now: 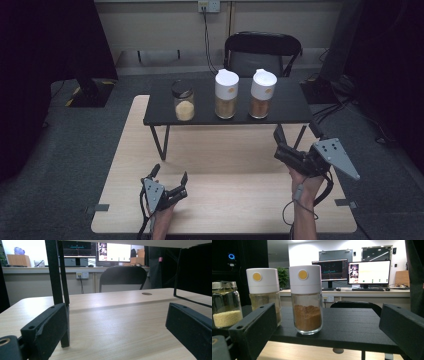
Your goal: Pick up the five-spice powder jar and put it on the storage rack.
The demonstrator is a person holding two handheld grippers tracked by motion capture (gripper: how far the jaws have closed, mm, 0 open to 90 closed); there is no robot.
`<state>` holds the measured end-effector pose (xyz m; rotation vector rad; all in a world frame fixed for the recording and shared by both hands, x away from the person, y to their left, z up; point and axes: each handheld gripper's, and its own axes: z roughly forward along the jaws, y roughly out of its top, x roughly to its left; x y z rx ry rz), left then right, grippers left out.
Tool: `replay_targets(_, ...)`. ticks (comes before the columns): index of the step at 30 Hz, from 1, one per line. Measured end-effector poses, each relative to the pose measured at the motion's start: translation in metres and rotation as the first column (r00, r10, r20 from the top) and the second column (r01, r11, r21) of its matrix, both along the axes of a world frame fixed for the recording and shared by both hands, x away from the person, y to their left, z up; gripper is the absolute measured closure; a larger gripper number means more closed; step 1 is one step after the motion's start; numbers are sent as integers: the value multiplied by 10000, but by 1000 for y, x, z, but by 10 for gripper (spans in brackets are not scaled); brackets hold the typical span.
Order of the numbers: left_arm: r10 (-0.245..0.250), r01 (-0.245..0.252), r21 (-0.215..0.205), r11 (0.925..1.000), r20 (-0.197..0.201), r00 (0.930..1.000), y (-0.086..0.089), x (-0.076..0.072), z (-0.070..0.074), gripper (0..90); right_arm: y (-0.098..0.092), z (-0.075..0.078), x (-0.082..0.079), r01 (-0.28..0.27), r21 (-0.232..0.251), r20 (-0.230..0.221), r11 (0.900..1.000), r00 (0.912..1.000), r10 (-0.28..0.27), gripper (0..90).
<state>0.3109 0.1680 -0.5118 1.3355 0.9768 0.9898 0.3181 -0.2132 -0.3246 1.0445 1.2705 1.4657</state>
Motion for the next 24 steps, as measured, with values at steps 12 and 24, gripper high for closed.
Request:
replay_targets(12, -1, 1, -1, 10000, 1, 10000, 0, 0, 0, 36, 1, -16, -14, -294, 274, -129, 9992, 9995, 298, 6)
replay_targets(24, -2, 2, 0, 10000, 3, 10000, 0, 0, 0, 36, 2, -34, -25, -130, 139, -378, 9998, 9992, 135, 4)
